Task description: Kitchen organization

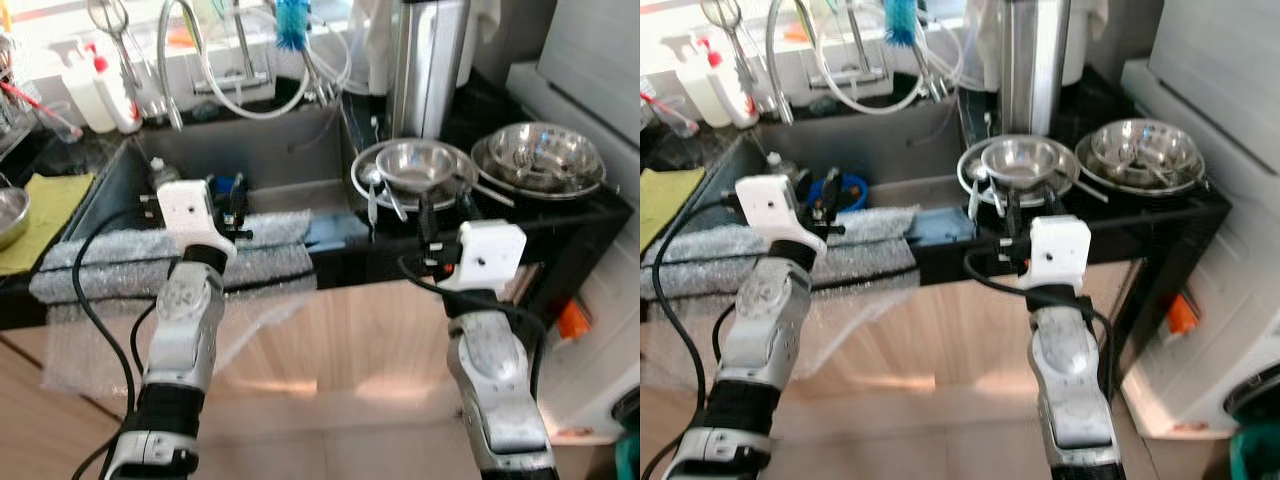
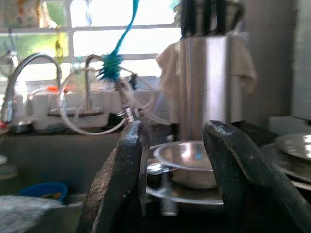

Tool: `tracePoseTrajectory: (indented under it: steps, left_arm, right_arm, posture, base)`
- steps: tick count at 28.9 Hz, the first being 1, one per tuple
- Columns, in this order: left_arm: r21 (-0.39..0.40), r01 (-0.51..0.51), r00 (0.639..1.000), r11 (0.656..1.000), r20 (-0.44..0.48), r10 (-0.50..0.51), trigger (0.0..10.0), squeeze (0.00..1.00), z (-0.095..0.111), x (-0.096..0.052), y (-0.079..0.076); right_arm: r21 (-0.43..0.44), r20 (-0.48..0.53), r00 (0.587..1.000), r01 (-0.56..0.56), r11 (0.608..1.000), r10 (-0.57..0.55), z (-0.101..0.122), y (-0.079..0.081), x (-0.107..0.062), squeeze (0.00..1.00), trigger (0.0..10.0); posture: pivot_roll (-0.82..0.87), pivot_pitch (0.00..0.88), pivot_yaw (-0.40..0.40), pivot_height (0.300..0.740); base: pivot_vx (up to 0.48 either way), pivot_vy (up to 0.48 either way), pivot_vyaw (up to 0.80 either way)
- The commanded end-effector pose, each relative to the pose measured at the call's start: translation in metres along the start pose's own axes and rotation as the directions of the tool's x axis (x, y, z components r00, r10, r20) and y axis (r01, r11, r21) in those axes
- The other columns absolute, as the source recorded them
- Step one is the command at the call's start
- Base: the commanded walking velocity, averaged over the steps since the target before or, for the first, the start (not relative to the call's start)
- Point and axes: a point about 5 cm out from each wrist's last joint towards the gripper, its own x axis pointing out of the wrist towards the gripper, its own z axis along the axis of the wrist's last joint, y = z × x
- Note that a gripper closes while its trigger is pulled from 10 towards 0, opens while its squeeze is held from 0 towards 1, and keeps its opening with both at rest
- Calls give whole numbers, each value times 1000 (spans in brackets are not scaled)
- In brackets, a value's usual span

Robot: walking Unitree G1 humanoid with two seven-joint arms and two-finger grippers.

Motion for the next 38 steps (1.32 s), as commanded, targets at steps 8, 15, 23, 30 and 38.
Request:
tracePoseTrajectory:
  steps: [8, 15, 23, 30, 38]
  left_arm:
    - [16, -15, 1000, 1000, 13, 15, 10000, 0, 4, 1, 6]
    - [16, -15, 1000, 1000, 13, 15, 10000, 0, 4, 1, 6]
    - [16, -15, 1000, 1000, 13, 15, 10000, 0, 4, 1, 6]
    - [-47, -47, 999, 998, -16, 46, 10000, 0, -17, -1, 6]
    - [-60, -34, 999, 998, -12, 33, 10000, 0, -16, -2, 0]
  right_arm:
    - [2, 9, 1000, -11, 1000, 11, 3, 4, 1, 0, 10000]
    - [2, 9, 1000, -11, 1000, 11, 3, 4, 1, 0, 10000]
    - [2, 9, 1000, -11, 1000, 11, 3, 4, 1, 0, 10000]
    - [-54, 29, 1000, -2, 999, 3, 6, -12, 1, 0, 10000]
    - [-54, 34, 999, 2, 999, -1, 7, -13, 3, 0, 10000]
  posture:
    - [-27, 55, 102, 740]
    - [-27, 55, 102, 740]
    - [-27, 55, 102, 740]
    - [-110, 4, 56, 740]
    - [-103, 0, 55, 740]
  base:
    - [322, 0, 0]
    - [322, 0, 0]
    - [322, 0, 0]
    - [322, 0, 0]
    - [322, 0, 0]
